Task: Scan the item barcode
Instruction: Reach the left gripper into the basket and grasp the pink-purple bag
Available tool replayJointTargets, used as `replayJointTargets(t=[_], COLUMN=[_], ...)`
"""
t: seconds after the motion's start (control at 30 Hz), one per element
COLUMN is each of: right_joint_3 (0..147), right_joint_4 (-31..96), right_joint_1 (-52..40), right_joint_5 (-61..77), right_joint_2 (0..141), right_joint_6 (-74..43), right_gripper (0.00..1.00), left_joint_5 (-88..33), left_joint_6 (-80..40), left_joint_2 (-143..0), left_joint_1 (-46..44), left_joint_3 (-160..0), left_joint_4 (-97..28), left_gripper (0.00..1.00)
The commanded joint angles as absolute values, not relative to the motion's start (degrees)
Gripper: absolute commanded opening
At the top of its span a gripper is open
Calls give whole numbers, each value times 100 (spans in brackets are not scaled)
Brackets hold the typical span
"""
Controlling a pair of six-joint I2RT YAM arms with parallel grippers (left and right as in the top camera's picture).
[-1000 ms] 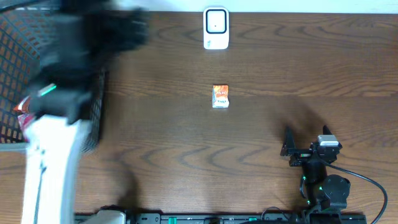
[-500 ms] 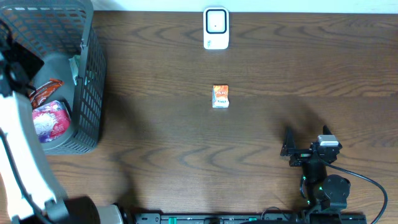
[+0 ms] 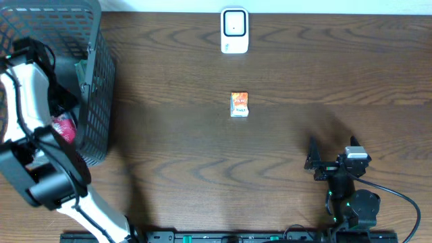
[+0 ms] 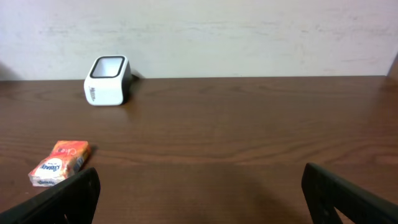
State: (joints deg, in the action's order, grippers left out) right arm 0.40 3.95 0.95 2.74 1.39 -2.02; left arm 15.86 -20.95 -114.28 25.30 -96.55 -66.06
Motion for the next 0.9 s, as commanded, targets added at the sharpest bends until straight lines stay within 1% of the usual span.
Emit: replayJointTargets(t=[0.0, 0.1, 0.13, 0.17, 0.2, 0.23, 0.4, 0.53, 0.7, 0.77, 0.87], right_joint_3=[32, 32, 32, 32, 32, 32, 32, 32, 32, 32, 32], right_joint_4=[412, 412, 412, 412, 412, 412, 412, 412, 412, 412, 412], right_joint_1=[108, 108, 108, 108, 108, 108, 108, 108, 108, 108, 108], right_joint_5=[246, 246, 246, 246, 246, 246, 246, 246, 246, 246, 246], right_joint_2=[115, 115, 115, 115, 115, 115, 115, 115, 115, 115, 115], right_joint_6=[-119, -121, -119, -119, -119, -121, -119, -121, -119, -119, -119], right_gripper=[99, 99, 99, 99, 99, 99, 99, 99, 99, 99, 99], left_joint_5=[1704, 1704, 1702, 1699, 1671, 1599, 1500, 1253, 353, -60, -344], left_joint_6=[-1992, -1951, -1951, -1955, -1953, -1953, -1959, -1979, -1977, -1977, -1979], left_joint_2=[-11751, -12007, -12073, -12132, -12160, -12184, -12036, -11640, -10604, -10009, -9238], left_joint_1=[2543, 2543, 2543, 2543, 2543, 2543, 2543, 2543, 2543, 2543, 2543], left_joint_3=[-9504, -9362, -9338, -9312, -9310, -9310, -9417, -9821, -10239, -10254, -10254], left_joint_4=[-6659, -6635, -6637, -6643, -6672, -6692, -6873, -7170, -7126, -6890, -6552], left_gripper=[79, 77, 64, 34, 19, 8, 7, 7, 7, 7, 7])
